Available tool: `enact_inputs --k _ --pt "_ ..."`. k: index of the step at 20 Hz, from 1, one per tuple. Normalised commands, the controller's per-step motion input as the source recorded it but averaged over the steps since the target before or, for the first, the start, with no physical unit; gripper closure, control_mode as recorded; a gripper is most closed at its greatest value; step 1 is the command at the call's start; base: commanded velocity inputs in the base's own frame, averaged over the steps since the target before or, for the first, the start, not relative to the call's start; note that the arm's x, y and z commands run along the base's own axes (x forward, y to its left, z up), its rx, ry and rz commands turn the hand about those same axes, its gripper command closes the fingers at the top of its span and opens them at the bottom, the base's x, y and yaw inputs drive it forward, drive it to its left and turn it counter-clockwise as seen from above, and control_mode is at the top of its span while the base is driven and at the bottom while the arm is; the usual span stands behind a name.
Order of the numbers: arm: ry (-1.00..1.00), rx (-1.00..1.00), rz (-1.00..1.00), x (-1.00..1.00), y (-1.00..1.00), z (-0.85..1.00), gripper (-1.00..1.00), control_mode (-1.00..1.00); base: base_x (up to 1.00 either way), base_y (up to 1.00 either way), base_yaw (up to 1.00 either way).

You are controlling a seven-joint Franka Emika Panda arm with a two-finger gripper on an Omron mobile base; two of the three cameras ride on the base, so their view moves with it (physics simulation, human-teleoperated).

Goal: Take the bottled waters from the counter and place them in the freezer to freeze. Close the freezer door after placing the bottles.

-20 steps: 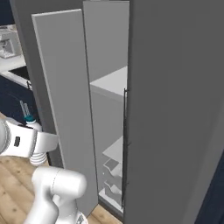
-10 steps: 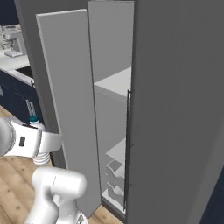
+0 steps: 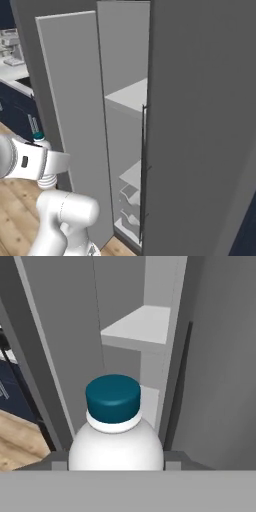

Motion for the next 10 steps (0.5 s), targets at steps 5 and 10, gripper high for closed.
enact_inputs --k 5,10 --pt "0.00 0.00 0.00 0.00 0.00 0.00 1.00 1.00 0.45 -0.03 0.00" --pt "0.00 0.00 0.00 0.00 0.00 0.00 1.00 1.00 0.32 0.00 0.00"
